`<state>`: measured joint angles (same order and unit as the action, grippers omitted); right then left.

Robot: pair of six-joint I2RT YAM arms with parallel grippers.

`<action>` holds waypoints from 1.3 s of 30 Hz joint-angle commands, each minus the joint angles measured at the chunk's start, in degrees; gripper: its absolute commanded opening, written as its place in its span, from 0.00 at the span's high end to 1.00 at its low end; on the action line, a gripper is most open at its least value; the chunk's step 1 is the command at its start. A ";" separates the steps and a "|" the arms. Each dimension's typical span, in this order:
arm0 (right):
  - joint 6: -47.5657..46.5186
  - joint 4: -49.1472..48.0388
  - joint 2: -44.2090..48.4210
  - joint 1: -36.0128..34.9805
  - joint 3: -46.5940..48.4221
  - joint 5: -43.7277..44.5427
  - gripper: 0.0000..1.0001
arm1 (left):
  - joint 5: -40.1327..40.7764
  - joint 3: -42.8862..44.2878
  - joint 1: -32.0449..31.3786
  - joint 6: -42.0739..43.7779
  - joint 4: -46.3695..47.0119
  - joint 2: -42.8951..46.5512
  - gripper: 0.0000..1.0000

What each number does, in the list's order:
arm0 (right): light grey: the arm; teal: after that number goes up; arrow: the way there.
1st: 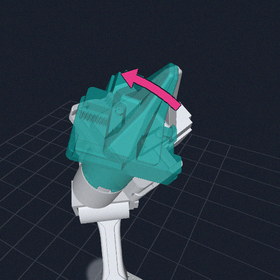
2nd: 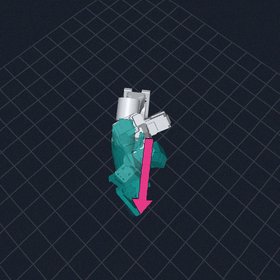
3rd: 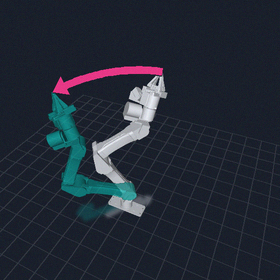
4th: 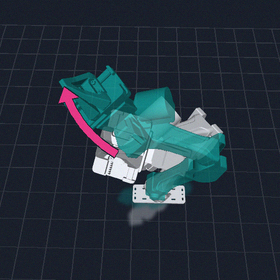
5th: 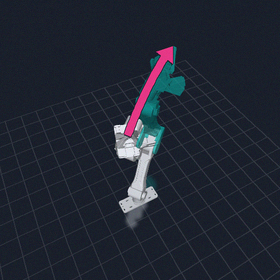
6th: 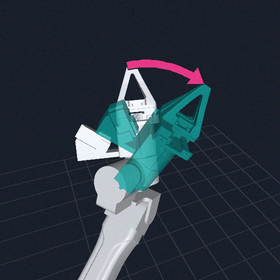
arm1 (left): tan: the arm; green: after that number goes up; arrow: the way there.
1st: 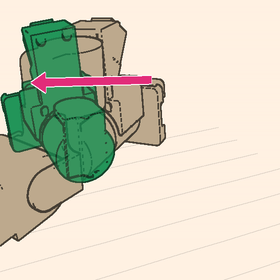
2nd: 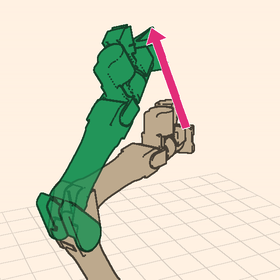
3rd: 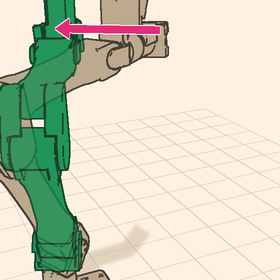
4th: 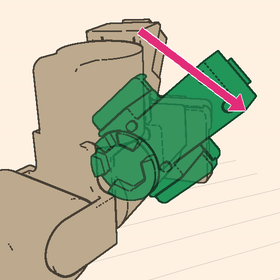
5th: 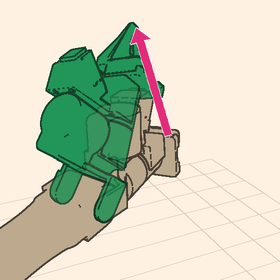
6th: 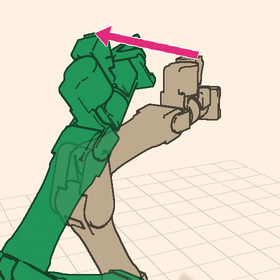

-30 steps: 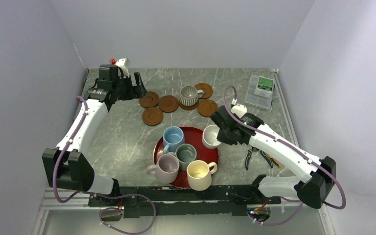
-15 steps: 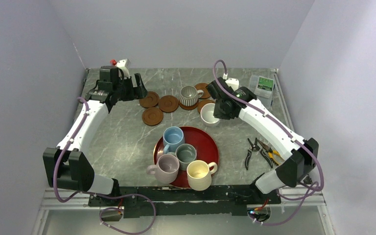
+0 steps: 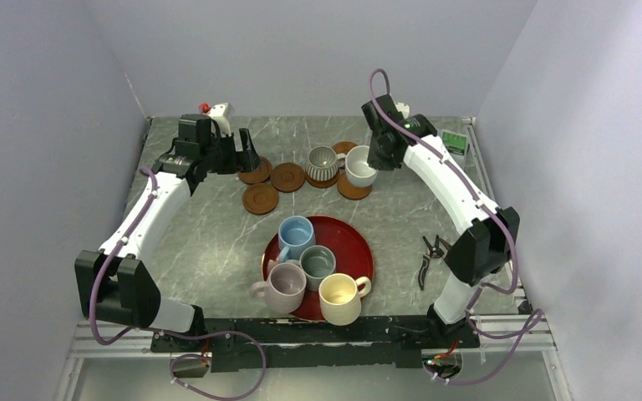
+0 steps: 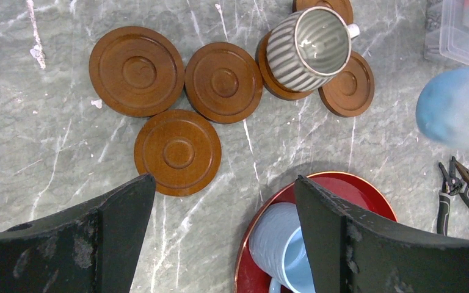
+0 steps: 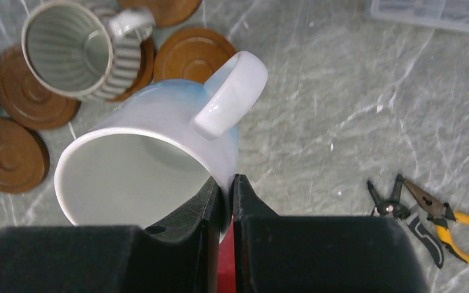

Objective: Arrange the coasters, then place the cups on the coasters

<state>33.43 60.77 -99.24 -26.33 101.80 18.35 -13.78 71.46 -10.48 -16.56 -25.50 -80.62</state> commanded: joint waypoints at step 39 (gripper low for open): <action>4.58 -12.03 -37.71 9.80 40.74 -7.74 1.00 | 0.57 2.18 0.02 0.69 -0.82 1.56 0.10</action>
<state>36.71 53.71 -137.40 -16.88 137.78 11.33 -13.47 71.46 -10.48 -16.16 -26.22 -80.58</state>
